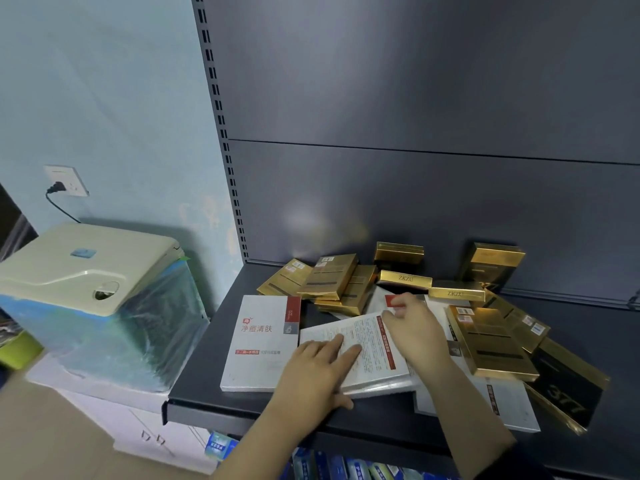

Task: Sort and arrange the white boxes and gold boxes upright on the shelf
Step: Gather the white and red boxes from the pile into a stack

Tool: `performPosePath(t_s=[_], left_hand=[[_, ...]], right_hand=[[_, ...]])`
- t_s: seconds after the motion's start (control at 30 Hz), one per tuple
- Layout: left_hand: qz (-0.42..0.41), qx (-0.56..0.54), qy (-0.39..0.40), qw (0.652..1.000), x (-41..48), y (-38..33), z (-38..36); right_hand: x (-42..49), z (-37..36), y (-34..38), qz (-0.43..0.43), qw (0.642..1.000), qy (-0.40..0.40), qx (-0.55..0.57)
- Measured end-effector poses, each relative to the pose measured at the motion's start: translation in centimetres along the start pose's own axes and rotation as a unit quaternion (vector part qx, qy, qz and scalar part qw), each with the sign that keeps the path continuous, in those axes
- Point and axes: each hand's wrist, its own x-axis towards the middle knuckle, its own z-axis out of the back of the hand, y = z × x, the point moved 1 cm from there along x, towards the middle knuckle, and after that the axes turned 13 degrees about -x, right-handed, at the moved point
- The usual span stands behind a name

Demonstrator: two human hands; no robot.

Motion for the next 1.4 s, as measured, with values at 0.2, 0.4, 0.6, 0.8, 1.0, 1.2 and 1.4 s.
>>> performPosePath(t_s=[0.2,0.4,0.6,0.8,1.0,1.2,1.4], left_hand=[[-0.054,-0.069,-0.088,0.992,-1.4,0.6,1.1],[0.057,-0.253,-0.257,0.931,-2.0,1.2,4.0],[0.239,-0.427,-0.322,0.810,-2.5,4.1,5.0],[0.323,-0.458,-0.285,0.778,-2.9,4.4,3.4],[0.286,-0.418,-0.228,0.832,-2.3,3.4,2.9],[0.252,-0.316,-0.229,0.885,-0.2,2.2,0.1],[0.242,-0.199,-0.171,0.934,-0.6,0.2,0.6]], right_hand=[[-0.8,0.4,0.1,0.002,0.997,-0.013,0.076],[-1.4,2.0,-1.3,-0.010,0.994,-0.071,0.078],[-1.8,2.1,-2.5,-0.057,0.993,0.001,-0.099],[-2.4,1.1,-2.6,-0.049,0.997,0.048,0.040],[-2.4,4.3,-1.9,-0.074,0.958,-0.006,0.278],[-2.7,6.7,-1.7,-0.053,0.928,0.007,0.368],[-2.8,8.3,-1.6,-0.017,0.856,0.137,0.499]])
